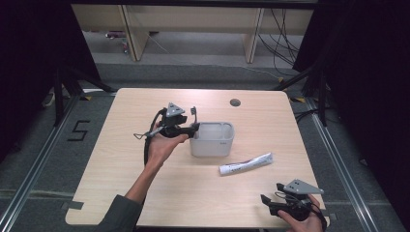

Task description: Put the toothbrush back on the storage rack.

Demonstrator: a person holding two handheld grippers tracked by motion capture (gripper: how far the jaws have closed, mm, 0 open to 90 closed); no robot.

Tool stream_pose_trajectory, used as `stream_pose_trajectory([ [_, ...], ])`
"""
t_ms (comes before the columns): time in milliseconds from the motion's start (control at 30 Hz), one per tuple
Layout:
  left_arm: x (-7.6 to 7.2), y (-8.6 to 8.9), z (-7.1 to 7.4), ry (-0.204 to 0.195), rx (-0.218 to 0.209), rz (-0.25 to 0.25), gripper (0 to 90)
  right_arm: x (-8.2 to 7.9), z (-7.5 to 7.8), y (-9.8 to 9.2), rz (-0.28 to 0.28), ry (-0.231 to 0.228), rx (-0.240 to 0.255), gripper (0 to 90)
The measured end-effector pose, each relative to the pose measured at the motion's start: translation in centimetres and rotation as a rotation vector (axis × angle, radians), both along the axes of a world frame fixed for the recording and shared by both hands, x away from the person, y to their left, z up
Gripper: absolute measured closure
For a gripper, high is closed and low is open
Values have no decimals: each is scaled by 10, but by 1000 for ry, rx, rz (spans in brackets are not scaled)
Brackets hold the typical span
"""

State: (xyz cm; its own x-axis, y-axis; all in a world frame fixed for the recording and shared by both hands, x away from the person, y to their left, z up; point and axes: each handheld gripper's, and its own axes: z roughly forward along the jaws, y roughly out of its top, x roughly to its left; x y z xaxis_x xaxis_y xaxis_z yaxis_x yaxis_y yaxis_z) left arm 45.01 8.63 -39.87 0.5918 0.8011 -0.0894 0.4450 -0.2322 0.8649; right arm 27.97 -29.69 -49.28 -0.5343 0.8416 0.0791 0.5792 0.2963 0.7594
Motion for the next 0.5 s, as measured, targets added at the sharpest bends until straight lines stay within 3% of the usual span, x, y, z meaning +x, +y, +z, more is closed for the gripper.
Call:
stream_pose_trajectory([
  [33,-2,0,0,-4,-18,0,404,1,0,-1,5,-13,-8,247],
  [233,-17,11,3,7,-32,-17,373,1,0,-1,6,-8,-8,248],
  [300,-21,17,2,6,-34,-29,370,-1,0,1,-6,14,7,247],
  [333,-24,18,1,14,-47,-29,365,1,0,-1,5,-8,-9,248],
  [400,-29,22,-1,14,-65,-44,362,1,0,0,5,-11,-8,248],
  [500,-37,29,-4,26,-57,-59,349,1,0,0,4,-10,-6,248],
])
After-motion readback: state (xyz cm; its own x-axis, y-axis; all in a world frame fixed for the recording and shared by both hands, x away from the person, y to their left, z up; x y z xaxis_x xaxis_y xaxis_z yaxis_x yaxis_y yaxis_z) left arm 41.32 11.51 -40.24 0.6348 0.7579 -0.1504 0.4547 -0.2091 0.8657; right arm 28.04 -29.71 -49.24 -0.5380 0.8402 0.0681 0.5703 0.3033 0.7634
